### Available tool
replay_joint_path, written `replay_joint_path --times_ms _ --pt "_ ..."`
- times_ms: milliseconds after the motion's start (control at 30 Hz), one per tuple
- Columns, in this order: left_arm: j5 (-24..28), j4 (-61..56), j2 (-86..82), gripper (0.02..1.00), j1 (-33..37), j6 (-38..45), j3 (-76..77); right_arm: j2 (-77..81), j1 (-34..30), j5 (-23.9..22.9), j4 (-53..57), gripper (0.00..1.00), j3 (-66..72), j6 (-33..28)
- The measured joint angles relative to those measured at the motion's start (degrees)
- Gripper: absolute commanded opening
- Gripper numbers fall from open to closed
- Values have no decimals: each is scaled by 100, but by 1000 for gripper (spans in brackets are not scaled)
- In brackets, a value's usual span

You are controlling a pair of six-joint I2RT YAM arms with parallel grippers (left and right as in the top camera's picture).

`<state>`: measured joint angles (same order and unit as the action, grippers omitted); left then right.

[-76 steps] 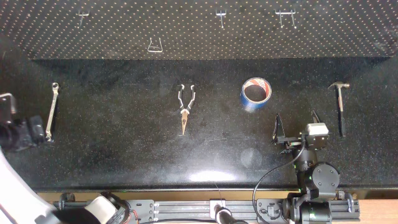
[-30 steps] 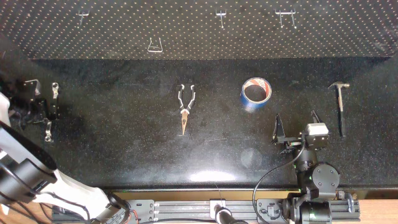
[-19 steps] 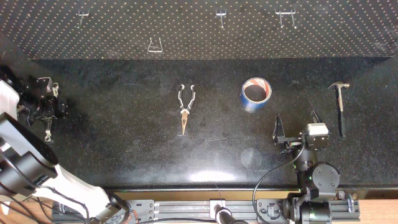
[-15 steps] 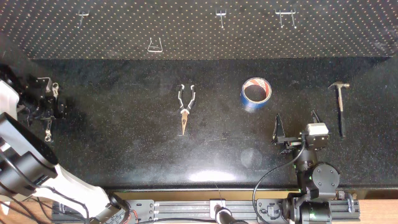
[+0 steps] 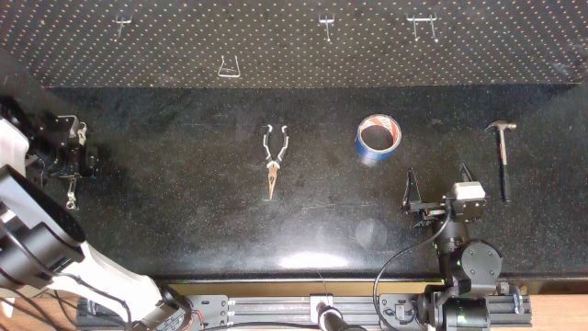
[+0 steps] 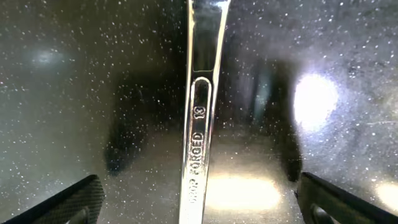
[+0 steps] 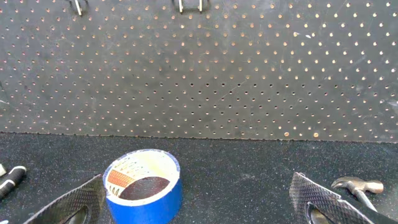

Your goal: Place Tools Onto Pegboard

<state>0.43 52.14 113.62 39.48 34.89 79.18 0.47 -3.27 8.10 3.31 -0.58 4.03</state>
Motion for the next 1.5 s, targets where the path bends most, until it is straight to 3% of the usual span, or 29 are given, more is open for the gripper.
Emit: replay_joint_path --times_ms 1000,1033,1100,1133,1167,1267,1333,1500 --pt "157 -251 72 998 0 -70 7 0 0 0 0 976 0 0" --pt "157 -251 72 934 0 -70 7 0 0 0 0 976 0 0" --pt "160 -251 72 562 0 -98 7 0 0 0 2 976 0 0" --pt "175 -251 72 264 0 -103 7 0 0 0 0 976 0 0" --pt "184 -254 81 106 0 -120 7 0 0 0 0 976 0 0" --pt "201 -267 87 99 0 -129 7 0 0 0 0 976 0 0" --pt "199 -273 87 29 0 -157 11 0 0 0 0 976 0 0" --pt "199 -275 92 27 0 -160 17 0 0 0 0 976 0 0"
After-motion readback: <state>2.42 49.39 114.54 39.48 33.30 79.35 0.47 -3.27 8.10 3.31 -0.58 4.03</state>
